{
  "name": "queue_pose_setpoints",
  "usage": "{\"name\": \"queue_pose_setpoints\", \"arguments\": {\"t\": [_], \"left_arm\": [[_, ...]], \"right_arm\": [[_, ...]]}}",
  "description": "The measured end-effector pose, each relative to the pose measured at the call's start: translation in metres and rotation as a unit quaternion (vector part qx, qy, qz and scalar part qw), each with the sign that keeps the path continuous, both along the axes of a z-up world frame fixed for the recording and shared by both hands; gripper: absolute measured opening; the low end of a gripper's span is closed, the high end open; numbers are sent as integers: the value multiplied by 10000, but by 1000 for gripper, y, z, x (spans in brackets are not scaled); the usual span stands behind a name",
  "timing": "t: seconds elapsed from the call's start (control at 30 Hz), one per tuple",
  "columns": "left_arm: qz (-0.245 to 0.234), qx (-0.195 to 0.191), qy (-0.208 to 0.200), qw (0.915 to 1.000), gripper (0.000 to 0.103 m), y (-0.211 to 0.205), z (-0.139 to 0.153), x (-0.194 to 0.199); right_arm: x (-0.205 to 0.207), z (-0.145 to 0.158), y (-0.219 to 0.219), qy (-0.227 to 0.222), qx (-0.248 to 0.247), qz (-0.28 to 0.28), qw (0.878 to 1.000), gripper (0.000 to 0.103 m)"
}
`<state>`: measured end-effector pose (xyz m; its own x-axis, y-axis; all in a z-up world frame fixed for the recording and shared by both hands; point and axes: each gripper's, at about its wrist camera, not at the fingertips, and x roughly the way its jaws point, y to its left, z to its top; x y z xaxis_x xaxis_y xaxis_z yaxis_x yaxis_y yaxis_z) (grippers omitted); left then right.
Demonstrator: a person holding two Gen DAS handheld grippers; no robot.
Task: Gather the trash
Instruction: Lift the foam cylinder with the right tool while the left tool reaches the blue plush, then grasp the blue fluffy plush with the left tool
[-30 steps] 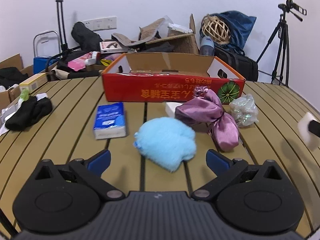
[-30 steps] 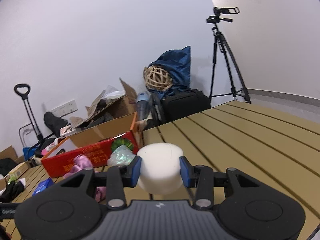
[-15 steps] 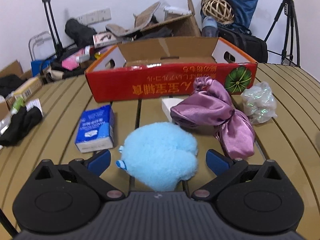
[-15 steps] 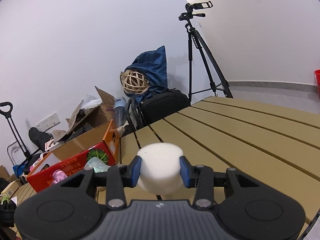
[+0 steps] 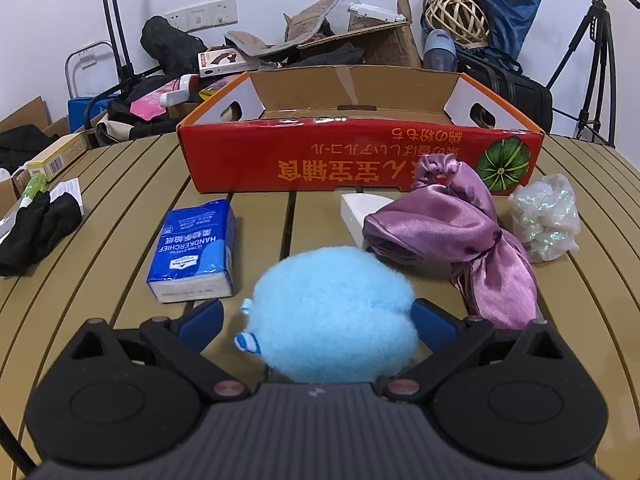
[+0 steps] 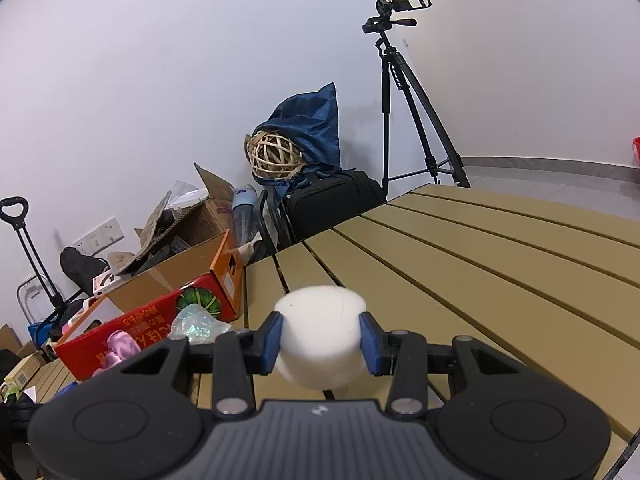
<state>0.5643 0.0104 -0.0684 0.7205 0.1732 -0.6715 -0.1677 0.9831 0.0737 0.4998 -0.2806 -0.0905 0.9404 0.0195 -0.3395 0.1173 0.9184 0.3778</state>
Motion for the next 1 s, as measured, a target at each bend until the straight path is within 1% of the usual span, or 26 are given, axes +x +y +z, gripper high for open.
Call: {"name": "queue_pose_setpoints", "arguments": {"t": [0.03,0.07,0.1,0.17,0.3,0.5,0.73,1.0], "left_arm": [[-4,37,-11,10000,100,-1,-1,0],[-19,63,-36,10000,96,-2,-1,-1],[-36,70,-37,10000,90,-2,-2,-1],[-97,2,-14,10000,81,-2,-2,-1],[-188,-66,-112,9997,77,-1,-1,-4],[-199,-16,-276,9994,76,0,5,-14],[-226,1,-357,9991,76,-1,12,-26],[-237,108,-575,9980,76,-6,27,-53]], "right_arm": [[0,0,0,-2,6,2,10000,40],[-1,0,-1,-4,8,3,10000,40],[-1,0,-1,-6,11,5,10000,40],[-1,0,-1,-2,7,-1,10000,40],[-1,1,-1,34,-7,-15,10000,40],[-1,2,1,24,-16,31,10000,40],[-5,6,4,-12,-75,164,9998,40],[-16,14,8,-111,-157,352,9992,40]]}}
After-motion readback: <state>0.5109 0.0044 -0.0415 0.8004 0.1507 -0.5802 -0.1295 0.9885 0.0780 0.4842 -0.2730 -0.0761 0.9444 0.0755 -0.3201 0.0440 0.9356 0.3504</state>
